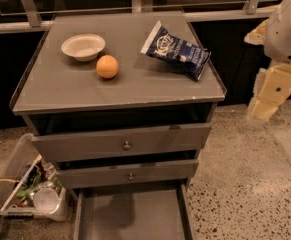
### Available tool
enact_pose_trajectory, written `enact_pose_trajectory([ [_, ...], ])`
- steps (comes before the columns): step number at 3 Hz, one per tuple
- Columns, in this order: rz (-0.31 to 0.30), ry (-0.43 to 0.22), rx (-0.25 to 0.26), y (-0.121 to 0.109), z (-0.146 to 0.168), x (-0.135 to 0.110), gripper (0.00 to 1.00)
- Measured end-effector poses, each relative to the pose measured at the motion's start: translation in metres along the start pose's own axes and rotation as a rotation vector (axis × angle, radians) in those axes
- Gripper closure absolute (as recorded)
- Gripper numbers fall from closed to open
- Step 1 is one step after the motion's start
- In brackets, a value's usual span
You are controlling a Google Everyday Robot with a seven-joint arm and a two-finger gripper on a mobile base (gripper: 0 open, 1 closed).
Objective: Place blue chip bag into bottom drawer
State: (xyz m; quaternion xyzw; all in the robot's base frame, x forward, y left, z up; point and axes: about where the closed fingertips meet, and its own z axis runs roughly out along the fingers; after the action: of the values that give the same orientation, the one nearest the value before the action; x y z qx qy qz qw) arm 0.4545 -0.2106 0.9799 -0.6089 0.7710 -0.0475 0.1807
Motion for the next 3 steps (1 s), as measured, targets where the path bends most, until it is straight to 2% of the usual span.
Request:
enact_pose_trajectory([
  [1, -0.051, -0.054, 0.067, -0.040, 0.008, -0.018, 0.00],
  [2, -0.051, -0.055, 0.067, -0.040, 0.008, -0.018, 0.00],
  [3, -0.051, -0.084, 0.069, -0.051, 0.016, -0.024, 0.00],
])
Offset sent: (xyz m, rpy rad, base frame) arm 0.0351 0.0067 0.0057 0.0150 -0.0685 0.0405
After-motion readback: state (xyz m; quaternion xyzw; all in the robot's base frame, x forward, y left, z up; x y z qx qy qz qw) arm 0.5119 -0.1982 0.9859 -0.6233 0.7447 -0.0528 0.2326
